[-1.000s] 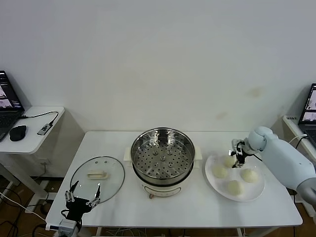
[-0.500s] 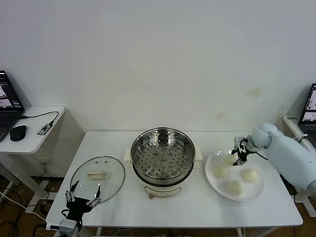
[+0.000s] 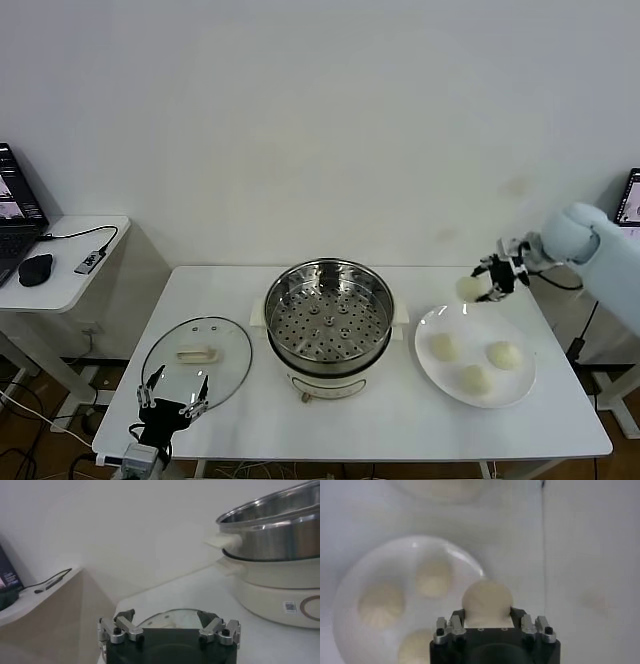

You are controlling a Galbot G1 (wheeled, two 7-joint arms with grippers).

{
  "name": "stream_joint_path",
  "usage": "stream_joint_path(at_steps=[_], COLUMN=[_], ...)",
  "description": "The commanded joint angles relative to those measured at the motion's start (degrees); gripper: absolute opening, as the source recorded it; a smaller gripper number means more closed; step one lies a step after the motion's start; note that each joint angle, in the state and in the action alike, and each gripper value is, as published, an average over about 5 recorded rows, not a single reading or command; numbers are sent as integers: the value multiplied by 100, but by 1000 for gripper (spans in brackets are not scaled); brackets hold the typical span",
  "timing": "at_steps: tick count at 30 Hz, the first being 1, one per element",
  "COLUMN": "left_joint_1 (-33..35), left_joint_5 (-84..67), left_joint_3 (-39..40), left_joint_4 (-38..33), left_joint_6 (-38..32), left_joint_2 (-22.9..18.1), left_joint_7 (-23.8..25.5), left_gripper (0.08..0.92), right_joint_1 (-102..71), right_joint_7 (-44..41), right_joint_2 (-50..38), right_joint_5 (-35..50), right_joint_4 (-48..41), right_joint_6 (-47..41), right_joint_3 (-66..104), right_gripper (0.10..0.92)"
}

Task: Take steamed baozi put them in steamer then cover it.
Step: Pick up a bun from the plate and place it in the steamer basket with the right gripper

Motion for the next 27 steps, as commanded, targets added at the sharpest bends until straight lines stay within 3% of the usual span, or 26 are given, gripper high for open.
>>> stream_joint_path(at_steps=[1, 12, 27], left_joint_1=[-29, -108, -104], left_joint_5=[-130, -312, -315], left_joint_3=[-61, -181, -285], left_joint_4=[25, 117, 112], left_joint_6=[8, 11, -13], left_joint_2=[40, 34, -39], left_joint_7=[16, 24, 9], left_gripper=[823, 823, 823], right_joint_1=[1651, 1597, 1111], right_joint_7=[260, 664, 915], right_joint_2=[581, 2238, 3667], right_joint_5=[1139, 1149, -915], right_joint_4=[450, -168, -1376], right_joint_6=[357, 1231, 2922], right_joint_3=[-1557, -1964, -2312], right_gripper=[577, 579, 585])
